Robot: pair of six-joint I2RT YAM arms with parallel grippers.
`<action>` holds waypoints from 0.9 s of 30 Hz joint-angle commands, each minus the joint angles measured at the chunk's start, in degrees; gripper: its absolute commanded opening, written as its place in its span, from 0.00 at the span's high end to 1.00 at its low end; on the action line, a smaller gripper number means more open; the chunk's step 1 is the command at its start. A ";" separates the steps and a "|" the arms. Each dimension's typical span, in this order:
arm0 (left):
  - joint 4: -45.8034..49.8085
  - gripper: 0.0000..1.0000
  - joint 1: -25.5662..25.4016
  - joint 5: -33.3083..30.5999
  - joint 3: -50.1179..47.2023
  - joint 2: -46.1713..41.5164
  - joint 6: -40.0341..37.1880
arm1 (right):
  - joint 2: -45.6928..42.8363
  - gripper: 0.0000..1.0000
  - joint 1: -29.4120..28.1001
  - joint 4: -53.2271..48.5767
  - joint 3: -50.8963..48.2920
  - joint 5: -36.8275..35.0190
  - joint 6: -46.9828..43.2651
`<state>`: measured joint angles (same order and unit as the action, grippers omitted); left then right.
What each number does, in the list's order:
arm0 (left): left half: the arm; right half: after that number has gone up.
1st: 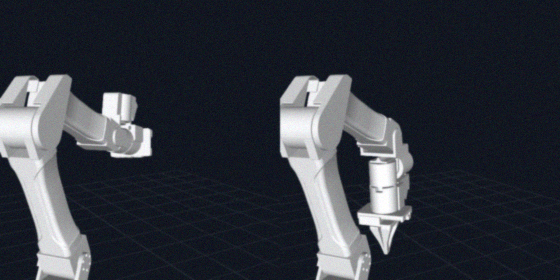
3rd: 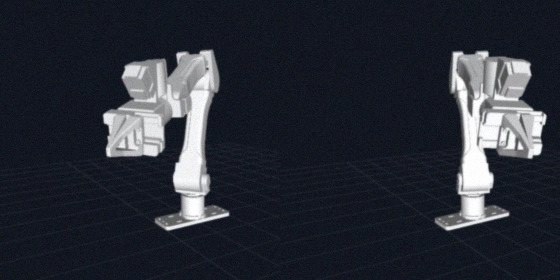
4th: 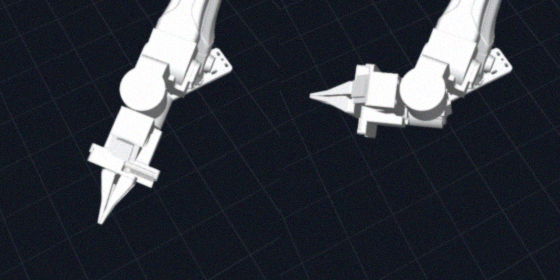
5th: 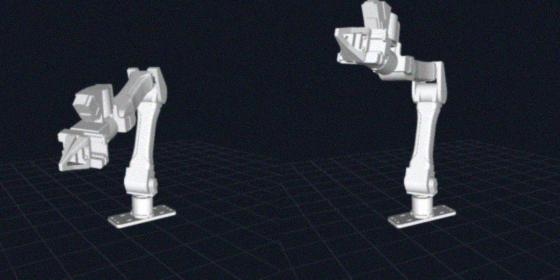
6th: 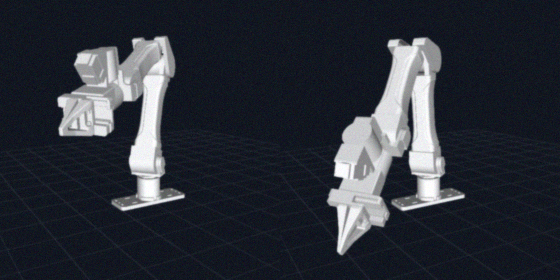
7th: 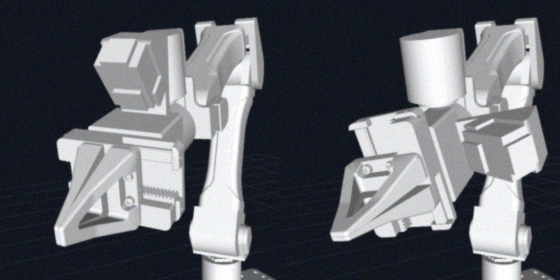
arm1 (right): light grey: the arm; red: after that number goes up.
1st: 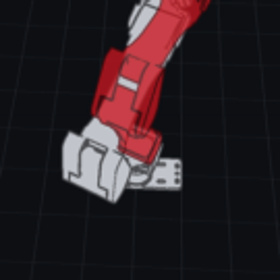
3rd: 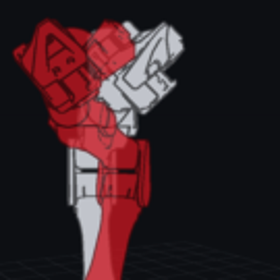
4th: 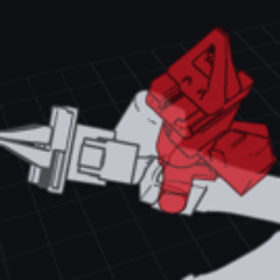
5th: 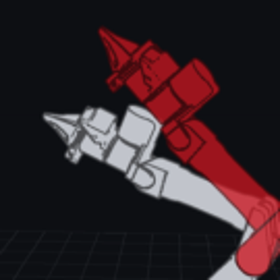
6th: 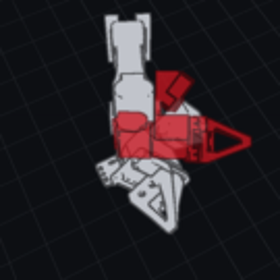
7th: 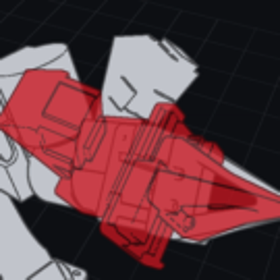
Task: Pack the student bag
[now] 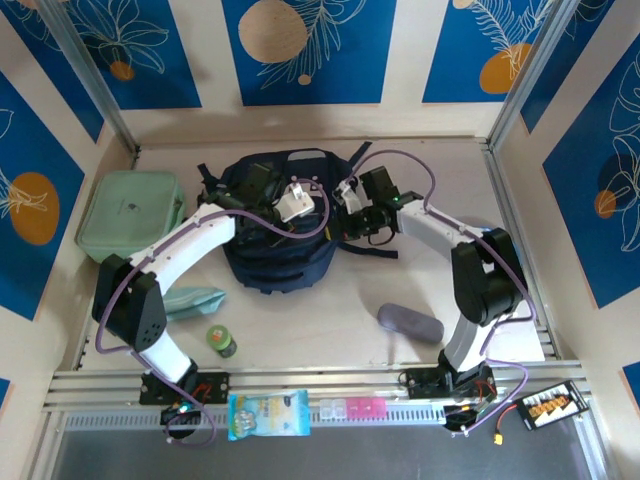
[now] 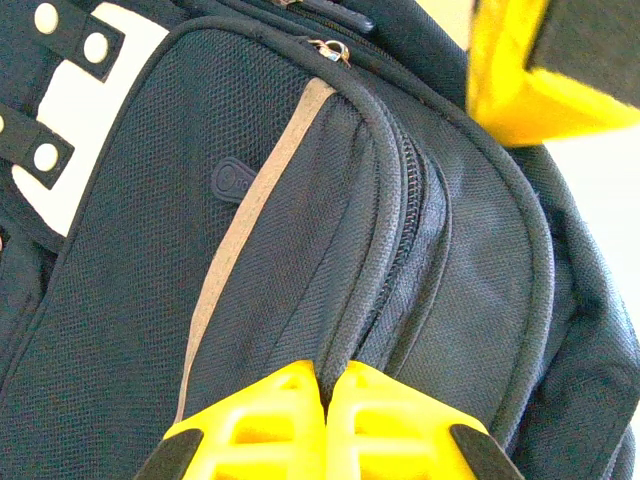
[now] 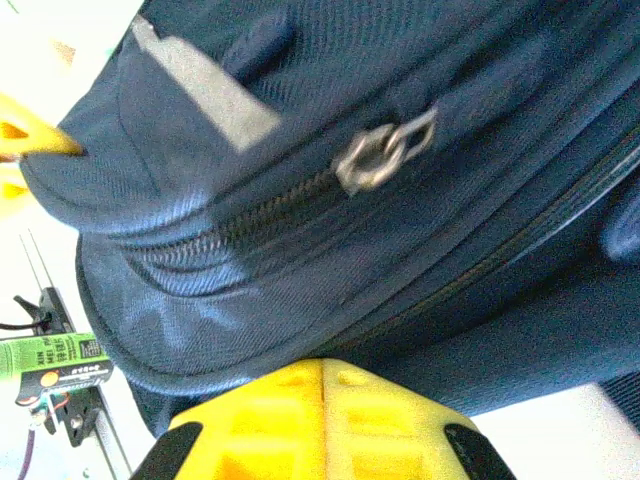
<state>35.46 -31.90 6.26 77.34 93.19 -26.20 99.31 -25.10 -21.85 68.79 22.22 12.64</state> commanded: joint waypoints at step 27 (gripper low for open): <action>-1.67 1.00 -0.01 2.18 0.00 -1.56 -2.37 | 12.71 0.65 5.14 -0.72 12.97 -1.39 4.23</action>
<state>35.14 -31.90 7.25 77.28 93.14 -28.01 110.48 -20.36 -21.80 81.43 15.92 15.99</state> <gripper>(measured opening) 0.045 0.351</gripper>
